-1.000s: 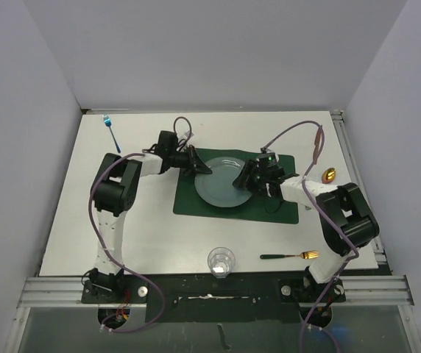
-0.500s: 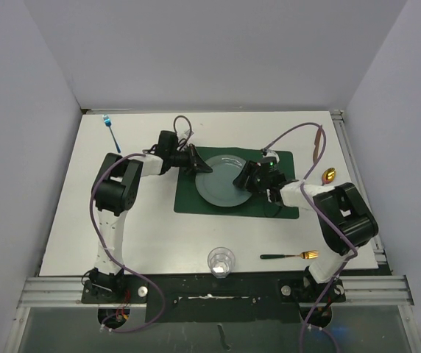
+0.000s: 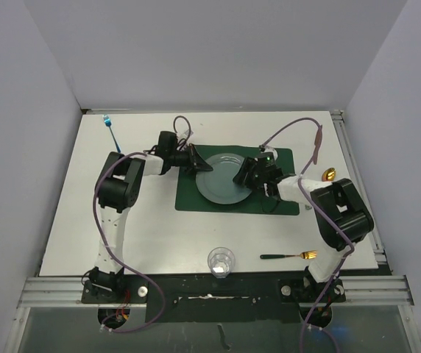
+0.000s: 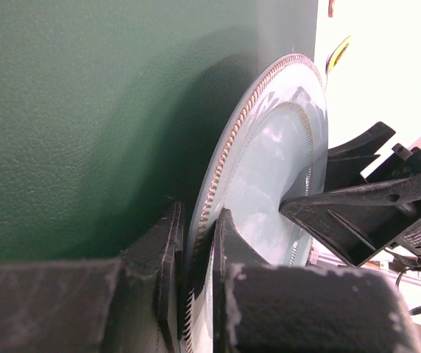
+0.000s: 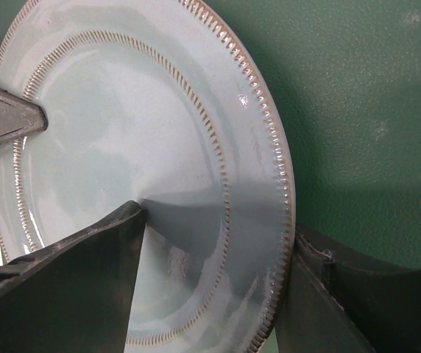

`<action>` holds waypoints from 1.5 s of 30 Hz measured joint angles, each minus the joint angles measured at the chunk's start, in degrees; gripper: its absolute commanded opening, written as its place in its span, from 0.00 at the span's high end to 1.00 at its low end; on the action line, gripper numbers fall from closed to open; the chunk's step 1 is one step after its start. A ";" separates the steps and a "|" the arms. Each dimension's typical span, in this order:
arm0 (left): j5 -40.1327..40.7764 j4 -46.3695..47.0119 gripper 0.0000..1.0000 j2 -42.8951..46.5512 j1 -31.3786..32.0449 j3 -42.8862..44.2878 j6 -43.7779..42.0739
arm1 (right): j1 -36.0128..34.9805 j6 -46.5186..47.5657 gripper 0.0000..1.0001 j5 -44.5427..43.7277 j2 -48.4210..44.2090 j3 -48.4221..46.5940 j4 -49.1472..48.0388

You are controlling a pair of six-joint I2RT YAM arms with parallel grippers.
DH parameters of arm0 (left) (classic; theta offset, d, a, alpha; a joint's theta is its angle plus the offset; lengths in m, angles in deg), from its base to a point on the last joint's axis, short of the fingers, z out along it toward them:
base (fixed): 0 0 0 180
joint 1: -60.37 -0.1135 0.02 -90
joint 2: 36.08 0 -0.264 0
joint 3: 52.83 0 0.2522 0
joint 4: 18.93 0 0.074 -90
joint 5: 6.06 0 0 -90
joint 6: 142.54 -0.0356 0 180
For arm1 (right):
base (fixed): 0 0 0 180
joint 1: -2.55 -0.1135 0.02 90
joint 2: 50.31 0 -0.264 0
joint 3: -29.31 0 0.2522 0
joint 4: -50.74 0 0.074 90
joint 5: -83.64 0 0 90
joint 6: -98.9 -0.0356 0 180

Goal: Set the dinner table for one person
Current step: Place the plate on the napkin.

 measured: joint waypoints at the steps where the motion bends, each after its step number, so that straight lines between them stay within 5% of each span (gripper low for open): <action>1: -0.31 0.07 1.00 -0.37 -0.09 0.42 0.17 | 0.00 0.00 0.84 -0.22 0.26 -0.76 1.01; 5: -1.38 1.29 1.00 -2.01 -0.50 1.99 0.85 | 0.00 -0.02 0.52 -1.25 1.88 -4.11 4.48; 12: -3.85 5.99 1.00 -4.35 -1.07 2.93 3.56 | -0.81 1.62 0.25 -3.41 3.28 -6.99 7.10; 45: -9.62 14.51 1.00 -7.63 -0.13 3.41 6.84 | -5.42 1.01 0.09 -13.16 -0.09 -10.40 21.57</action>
